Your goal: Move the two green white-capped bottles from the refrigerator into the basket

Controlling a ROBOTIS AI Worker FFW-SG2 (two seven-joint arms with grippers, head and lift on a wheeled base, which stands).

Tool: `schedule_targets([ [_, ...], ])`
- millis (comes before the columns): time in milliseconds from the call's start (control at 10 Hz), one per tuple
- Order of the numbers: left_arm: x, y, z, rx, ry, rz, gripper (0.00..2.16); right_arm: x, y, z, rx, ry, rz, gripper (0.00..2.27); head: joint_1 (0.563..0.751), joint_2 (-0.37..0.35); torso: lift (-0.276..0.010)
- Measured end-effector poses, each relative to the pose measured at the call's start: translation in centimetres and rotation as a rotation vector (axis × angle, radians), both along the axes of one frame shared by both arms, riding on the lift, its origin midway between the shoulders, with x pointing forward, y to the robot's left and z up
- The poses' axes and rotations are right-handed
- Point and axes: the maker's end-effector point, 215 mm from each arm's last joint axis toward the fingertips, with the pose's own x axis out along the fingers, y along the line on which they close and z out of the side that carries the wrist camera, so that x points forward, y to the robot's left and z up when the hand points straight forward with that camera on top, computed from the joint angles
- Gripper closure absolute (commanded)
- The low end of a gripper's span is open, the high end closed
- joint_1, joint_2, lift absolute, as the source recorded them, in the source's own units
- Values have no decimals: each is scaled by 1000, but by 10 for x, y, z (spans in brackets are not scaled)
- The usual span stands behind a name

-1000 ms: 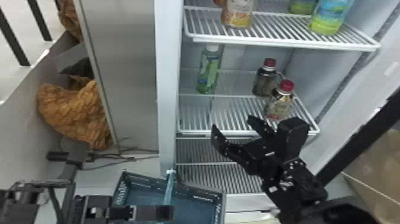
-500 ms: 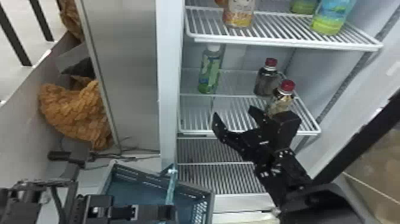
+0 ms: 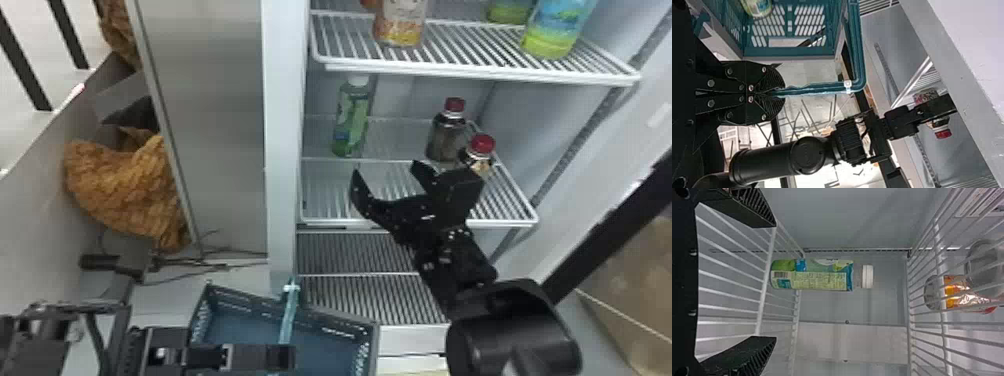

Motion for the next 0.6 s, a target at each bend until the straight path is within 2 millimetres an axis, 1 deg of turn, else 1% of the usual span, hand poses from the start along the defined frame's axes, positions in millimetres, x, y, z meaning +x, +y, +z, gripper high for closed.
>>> schedule_targets([
  [100,0,0,1,0,-2,-1,1167,10,3,-1,-1,-6,3,-1,695,-137,-263],
  [300,1,0,1,3,-4,-4,1167,25,2,-3,-3,-9,-8,-1,695,-136,-263],
  [600,1,0,0,7,-4,-5,1167,48,5,-1,-15,-34,-7,-1,695,-129,-263],
])
